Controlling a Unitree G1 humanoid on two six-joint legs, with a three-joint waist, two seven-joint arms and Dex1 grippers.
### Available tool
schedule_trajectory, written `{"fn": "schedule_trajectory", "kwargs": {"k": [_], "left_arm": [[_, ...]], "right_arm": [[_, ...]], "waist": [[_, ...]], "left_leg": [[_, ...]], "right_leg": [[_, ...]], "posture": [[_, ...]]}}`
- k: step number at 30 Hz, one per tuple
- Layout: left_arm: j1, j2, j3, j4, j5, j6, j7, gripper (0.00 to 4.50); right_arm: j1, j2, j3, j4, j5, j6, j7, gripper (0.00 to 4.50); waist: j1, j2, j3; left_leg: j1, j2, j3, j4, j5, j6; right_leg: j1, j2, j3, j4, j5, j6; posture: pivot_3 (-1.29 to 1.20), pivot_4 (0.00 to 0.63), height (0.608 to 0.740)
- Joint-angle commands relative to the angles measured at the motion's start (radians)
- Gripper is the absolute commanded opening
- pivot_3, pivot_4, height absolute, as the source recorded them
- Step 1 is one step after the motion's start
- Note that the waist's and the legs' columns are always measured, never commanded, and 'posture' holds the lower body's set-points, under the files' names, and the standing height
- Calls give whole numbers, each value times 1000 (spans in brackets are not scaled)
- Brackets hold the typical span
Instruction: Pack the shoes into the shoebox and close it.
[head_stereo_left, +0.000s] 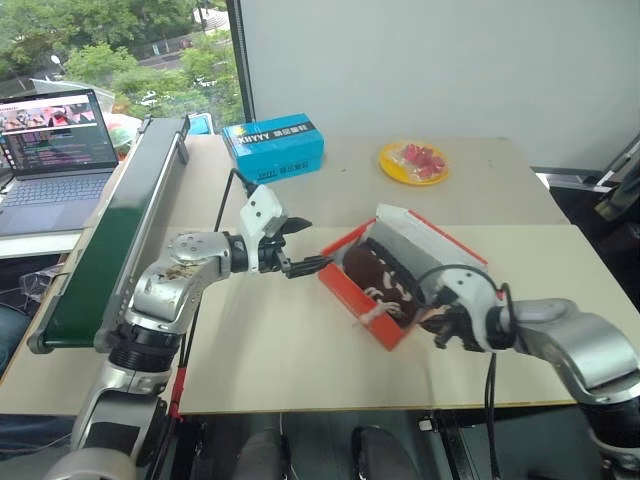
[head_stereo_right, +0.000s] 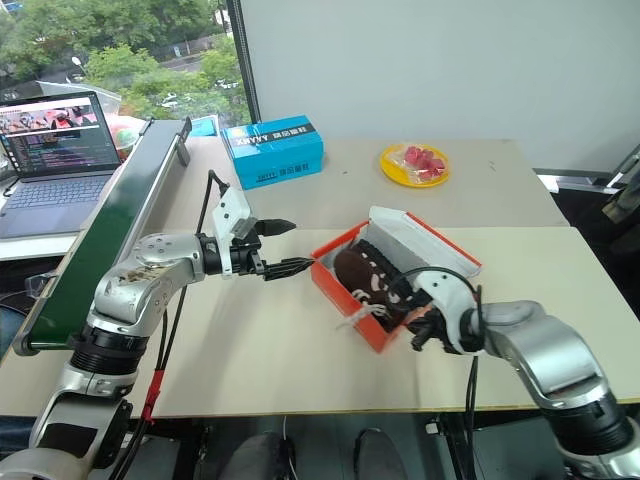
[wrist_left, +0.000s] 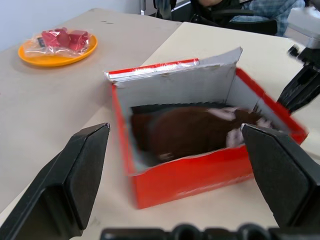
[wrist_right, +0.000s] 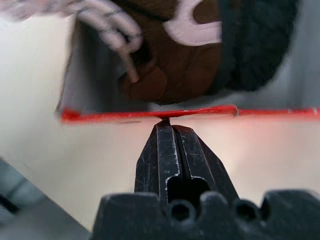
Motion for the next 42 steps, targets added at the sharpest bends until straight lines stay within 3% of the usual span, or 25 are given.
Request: {"fn": "schedule_trajectory", "kwargs": {"k": [1,3,6,13,16,24,30,38,42], "left_arm": [[-23,2,11,-22,8,-17,1,4500],[-25,-1,11,-24,9,-15,2,4500],[-22,2,17,-32,10,-12,2,4500],[0,17,28,-53,9,-4,3,4500],[-1,14,22,-46,11,-9,-2,4500],[-43,15,7,-26,6,2,-40,4500],[-60,32,18,-25,15,5,-48,4500],[-57,55,24,-46,12,16,-41,4500],[-60,61,27,-50,12,19,-38,4500]], "right_arm": [[-119,113,19,117,-22,-118,-43,52],[-168,173,18,191,-37,-151,-72,52],[-183,177,24,196,-34,-145,-69,52],[50,-76,-39,-80,91,-52,79,52],[149,-102,-104,-147,140,-27,79,52],[104,117,-199,174,-28,-257,-202,52],[32,273,-292,410,-5,-417,-247,52],[-61,338,-322,648,-92,-644,-350,52],[-82,379,-402,660,-28,-686,-367,52]], "waist": [[-3,0,0],[-4,-1,1],[3,-1,1],[27,-1,1],[20,-2,1],[6,-2,1],[7,-2,1],[4,-1,1],[1,-1,1]], "left_leg": [[0,0,0,0,0,0],[1,0,1,1,0,0],[0,0,1,0,0,0],[-7,-1,-1,3,-2,3],[-7,-1,-1,7,-2,4],[0,0,0,8,-3,4],[-5,0,0,9,-3,4],[-4,-1,0,9,-3,4],[-4,0,0,9,-3,4]], "right_leg": [[0,0,0,0,0,0],[0,0,1,1,0,0],[0,0,0,2,0,0],[-2,-3,-2,3,0,3],[-1,-3,-1,0,-1,3],[2,0,1,3,-2,2],[0,0,1,3,-2,3],[0,-1,1,3,-2,3],[0,-1,2,4,-2,3]], "posture": [[0,150,740],[0,150,740],[0,150,740],[0,150,740],[0,150,740],[0,150,740],[0,150,740],[0,150,740],[0,150,740]]}}
